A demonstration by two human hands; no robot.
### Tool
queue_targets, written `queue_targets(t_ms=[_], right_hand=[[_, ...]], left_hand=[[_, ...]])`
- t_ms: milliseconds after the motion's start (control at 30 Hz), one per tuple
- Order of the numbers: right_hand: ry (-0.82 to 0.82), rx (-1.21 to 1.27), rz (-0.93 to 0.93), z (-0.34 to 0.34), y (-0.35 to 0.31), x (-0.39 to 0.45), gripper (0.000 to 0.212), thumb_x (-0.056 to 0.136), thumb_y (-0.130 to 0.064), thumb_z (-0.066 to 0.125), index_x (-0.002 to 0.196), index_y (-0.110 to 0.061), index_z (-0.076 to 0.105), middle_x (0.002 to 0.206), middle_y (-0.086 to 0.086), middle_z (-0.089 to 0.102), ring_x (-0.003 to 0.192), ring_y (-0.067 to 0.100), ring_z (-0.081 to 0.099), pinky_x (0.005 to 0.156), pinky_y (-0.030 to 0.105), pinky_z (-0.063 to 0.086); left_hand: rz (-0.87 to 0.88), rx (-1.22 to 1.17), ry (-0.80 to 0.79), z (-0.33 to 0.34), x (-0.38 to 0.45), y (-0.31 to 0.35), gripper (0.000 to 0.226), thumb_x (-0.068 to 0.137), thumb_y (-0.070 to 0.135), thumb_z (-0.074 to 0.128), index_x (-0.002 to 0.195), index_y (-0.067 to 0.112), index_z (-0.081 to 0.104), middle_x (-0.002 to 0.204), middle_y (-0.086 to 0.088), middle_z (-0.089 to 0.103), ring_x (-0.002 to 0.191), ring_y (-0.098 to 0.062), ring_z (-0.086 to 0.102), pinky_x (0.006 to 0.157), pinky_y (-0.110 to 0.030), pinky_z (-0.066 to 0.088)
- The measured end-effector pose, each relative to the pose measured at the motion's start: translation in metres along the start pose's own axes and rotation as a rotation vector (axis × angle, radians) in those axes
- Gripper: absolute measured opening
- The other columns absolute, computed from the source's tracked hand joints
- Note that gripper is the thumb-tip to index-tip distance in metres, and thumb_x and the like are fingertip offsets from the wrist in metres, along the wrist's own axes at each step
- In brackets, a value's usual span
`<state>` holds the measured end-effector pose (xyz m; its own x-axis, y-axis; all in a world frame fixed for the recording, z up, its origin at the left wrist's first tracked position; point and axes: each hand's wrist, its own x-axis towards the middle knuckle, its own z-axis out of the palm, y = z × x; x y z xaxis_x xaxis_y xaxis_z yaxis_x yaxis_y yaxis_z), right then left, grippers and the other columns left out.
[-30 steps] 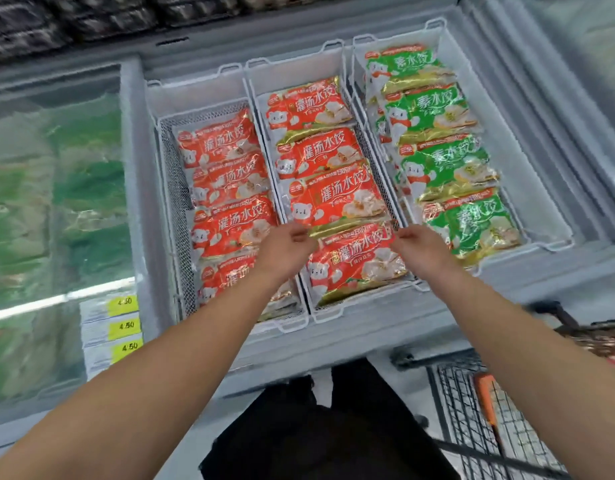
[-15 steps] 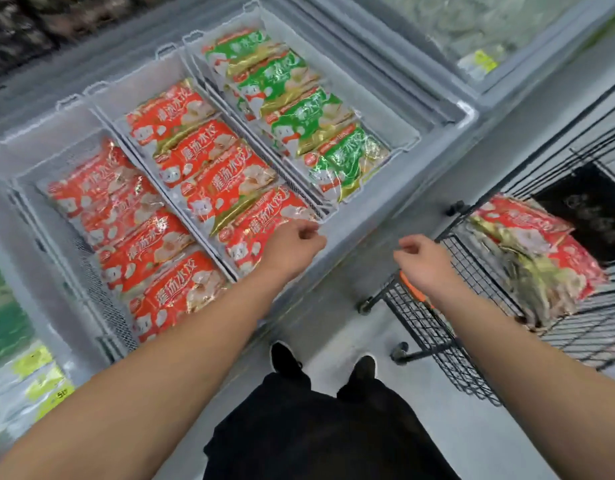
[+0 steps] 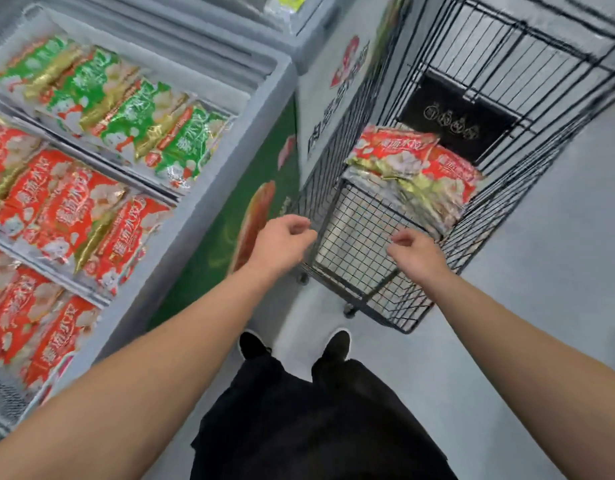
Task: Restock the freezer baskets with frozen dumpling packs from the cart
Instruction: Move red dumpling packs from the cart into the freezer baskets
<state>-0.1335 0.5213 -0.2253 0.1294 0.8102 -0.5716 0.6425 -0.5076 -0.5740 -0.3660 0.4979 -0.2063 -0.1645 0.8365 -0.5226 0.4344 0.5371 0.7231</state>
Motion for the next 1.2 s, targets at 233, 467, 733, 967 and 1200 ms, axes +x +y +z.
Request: queue_targets(t_ms=[233, 467, 733, 967, 1200], right_hand=[[0.018, 0.067, 0.073, -0.047, 0.032, 0.023, 0.028, 0.092, -0.023, 0.061, 0.118, -0.015, 0.064, 0.114, 0.002, 0.065, 0.100, 0.025, 0.063, 0.089, 0.039, 0.052], [0.063, 0.085, 0.126, -0.067, 0.029, 0.070, 0.029, 0.093, -0.022, 0.061, 0.121, -0.013, 0.061, 0.112, 0.001, 0.063, 0.080, 0.011, 0.058, 0.069, 0.029, 0.044], [0.063, 0.092, 0.131, -0.096, 0.017, 0.128, 0.027, 0.092, -0.020, 0.060, 0.118, -0.013, 0.062, 0.101, -0.003, 0.061, 0.078, 0.013, 0.057, 0.072, 0.030, 0.044], [-0.059, 0.068, 0.111, -0.113, 0.024, 0.217, 0.024, 0.093, -0.026, 0.060, 0.115, -0.017, 0.060, 0.109, -0.001, 0.064, 0.094, 0.019, 0.060, 0.096, 0.044, 0.050], [-0.161, 0.090, 0.145, -0.119, 0.035, 0.328, 0.011, 0.077, -0.025, 0.065, 0.086, -0.020, 0.063, 0.084, 0.001, 0.062, 0.081, 0.023, 0.057, 0.076, 0.035, 0.044]], left_hand=[[-0.002, -0.022, -0.106, 0.056, 0.028, 0.040, 0.043, 0.068, 0.046, 0.062, 0.107, 0.030, 0.070, 0.109, 0.002, 0.073, 0.106, -0.021, 0.069, 0.099, -0.048, 0.053], [-0.001, -0.038, -0.204, 0.085, 0.090, 0.061, 0.035, 0.084, 0.032, 0.067, 0.118, 0.022, 0.069, 0.114, 0.002, 0.071, 0.108, -0.021, 0.067, 0.102, -0.047, 0.051], [-0.114, -0.198, -0.188, 0.111, 0.138, 0.082, 0.012, 0.093, 0.022, 0.065, 0.105, 0.023, 0.064, 0.102, 0.000, 0.071, 0.083, -0.015, 0.068, 0.094, -0.043, 0.057], [-0.265, -0.312, -0.081, 0.166, 0.191, 0.100, 0.007, 0.093, 0.017, 0.063, 0.090, 0.023, 0.066, 0.091, -0.005, 0.069, 0.080, -0.018, 0.066, 0.079, -0.036, 0.060], [-0.406, -0.393, 0.074, 0.235, 0.263, 0.108, 0.007, 0.087, 0.024, 0.068, 0.090, 0.017, 0.069, 0.080, -0.002, 0.064, 0.072, -0.022, 0.058, 0.071, -0.036, 0.053]])
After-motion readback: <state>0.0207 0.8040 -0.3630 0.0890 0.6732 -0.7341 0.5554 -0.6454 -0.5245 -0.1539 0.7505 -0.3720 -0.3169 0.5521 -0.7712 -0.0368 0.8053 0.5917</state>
